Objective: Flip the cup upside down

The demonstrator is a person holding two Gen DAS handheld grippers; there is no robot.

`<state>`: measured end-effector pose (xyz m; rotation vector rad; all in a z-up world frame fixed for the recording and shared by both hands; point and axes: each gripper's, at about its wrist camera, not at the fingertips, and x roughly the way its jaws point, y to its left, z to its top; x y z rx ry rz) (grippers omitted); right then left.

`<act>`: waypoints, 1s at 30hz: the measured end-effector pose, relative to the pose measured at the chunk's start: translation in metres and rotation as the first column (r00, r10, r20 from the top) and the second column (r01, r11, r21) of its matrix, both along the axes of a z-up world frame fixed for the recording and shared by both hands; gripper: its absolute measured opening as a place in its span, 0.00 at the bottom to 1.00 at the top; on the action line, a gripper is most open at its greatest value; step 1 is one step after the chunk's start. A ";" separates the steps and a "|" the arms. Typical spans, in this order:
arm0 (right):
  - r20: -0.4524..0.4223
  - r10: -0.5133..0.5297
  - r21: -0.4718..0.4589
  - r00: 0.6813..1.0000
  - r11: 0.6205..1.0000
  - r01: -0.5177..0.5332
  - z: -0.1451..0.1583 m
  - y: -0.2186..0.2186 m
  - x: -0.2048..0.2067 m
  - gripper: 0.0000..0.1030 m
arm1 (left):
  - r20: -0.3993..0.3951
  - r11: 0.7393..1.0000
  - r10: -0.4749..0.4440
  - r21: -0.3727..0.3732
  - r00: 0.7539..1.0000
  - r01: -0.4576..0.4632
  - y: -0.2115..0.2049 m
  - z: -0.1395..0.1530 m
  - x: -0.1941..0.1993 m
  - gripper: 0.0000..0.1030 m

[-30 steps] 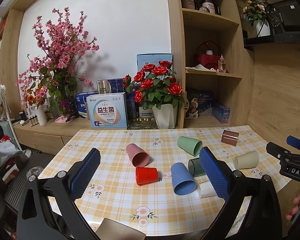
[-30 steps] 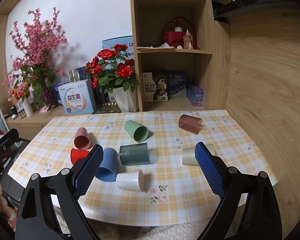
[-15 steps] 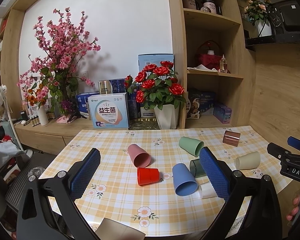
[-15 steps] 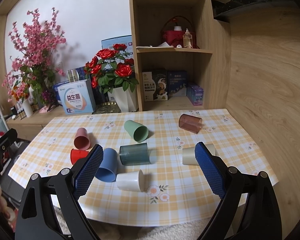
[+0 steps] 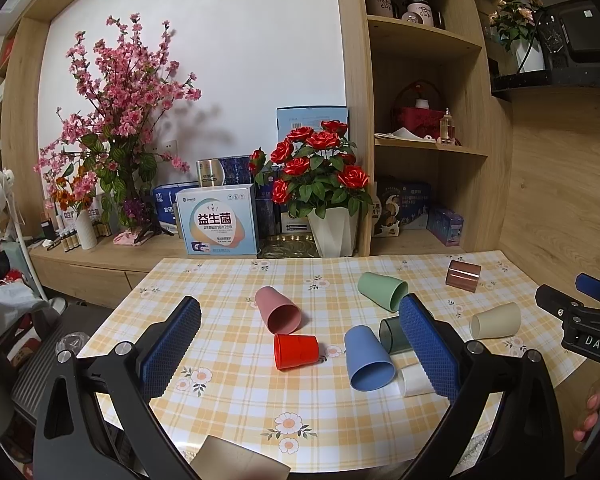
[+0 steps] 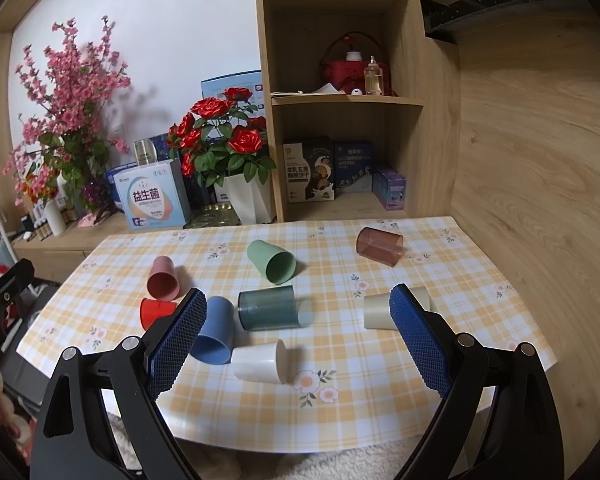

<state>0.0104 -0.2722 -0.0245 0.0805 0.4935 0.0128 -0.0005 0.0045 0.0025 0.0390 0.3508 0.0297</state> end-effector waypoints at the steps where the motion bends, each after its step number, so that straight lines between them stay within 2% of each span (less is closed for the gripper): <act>1: 0.000 0.001 0.000 1.000 1.000 -0.001 0.000 0.000 0.000 0.87 | -0.001 1.000 0.001 -0.001 1.000 -0.001 0.001 0.000 0.000 0.94; 30: -0.010 -0.002 0.005 1.000 1.000 0.002 -0.004 0.000 -0.002 0.87 | -0.011 1.000 0.008 -0.009 1.000 -0.008 0.000 -0.001 0.001 0.94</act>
